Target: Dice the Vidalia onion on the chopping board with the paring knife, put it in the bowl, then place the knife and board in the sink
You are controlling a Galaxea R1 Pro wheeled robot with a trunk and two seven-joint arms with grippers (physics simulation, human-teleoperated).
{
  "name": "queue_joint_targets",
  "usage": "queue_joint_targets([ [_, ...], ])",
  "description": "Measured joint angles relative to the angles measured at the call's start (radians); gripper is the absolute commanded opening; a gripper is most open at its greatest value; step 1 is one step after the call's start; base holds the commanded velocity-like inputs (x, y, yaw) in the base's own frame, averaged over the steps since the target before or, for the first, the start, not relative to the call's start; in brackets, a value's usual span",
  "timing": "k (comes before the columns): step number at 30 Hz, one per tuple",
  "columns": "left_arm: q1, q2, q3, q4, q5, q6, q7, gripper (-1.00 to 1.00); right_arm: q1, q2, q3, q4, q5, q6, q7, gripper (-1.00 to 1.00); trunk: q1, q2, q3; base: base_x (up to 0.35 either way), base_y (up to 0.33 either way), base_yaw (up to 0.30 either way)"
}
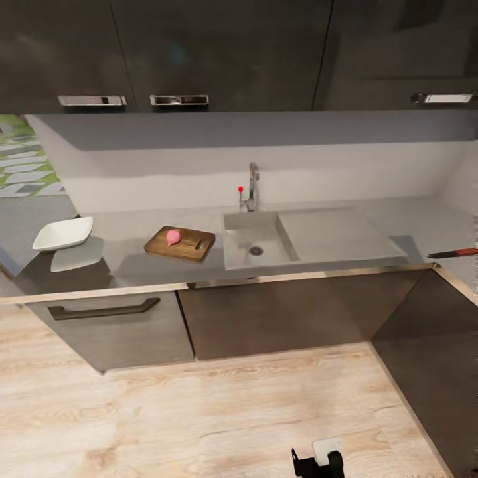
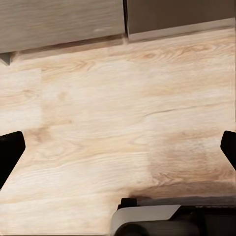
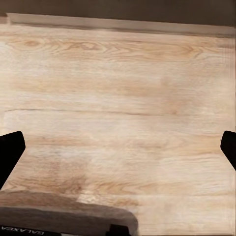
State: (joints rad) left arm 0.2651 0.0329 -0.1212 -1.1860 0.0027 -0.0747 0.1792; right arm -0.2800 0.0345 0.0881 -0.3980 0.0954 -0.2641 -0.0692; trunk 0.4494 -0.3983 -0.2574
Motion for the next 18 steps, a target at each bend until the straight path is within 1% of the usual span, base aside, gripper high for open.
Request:
queue_joint_targets([
  [4,0.0,0.0,0.002,0.012,0.002,0.0,0.003,1.0,0.0,-0.001,-0.001,0.002,-0.013,0.0,0.001,1.0,0.0,0.0,0.003,0.0,0.0,-0.254],
  [6,0.0,0.0,0.008,0.016,0.009,0.0,0.004,1.0,0.001,-0.001,-0.001,0.003,-0.029,0.0,0.001,1.0,0.0,0.0,0.004,0.0,0.0,-0.271],
  [8,0.0,0.0,0.025,0.019,0.015,0.0,0.004,1.0,0.0,-0.005,-0.002,0.003,-0.041,0.001,0.001,1.0,0.0,0.0,0.006,0.0,0.0,-0.275],
  [10,-0.001,0.0,0.059,0.026,0.024,0.0,0.003,1.0,0.0,-0.017,-0.002,0.003,-0.067,0.001,0.001,1.0,0.0,0.0,0.007,0.0,0.0,-0.278],
  [13,-0.001,-0.001,0.067,0.029,0.025,0.0,0.003,1.0,0.001,-0.019,-0.002,0.003,-0.075,0.001,0.001,1.0,0.0,0.0,0.01,0.0,0.0,-0.279],
  [18,-0.001,-0.001,0.069,0.031,0.026,0.0,0.003,1.0,0.001,-0.02,-0.002,0.003,-0.077,0.001,0.001,1.0,0.0,0.0,0.013,0.0,0.0,-0.279],
])
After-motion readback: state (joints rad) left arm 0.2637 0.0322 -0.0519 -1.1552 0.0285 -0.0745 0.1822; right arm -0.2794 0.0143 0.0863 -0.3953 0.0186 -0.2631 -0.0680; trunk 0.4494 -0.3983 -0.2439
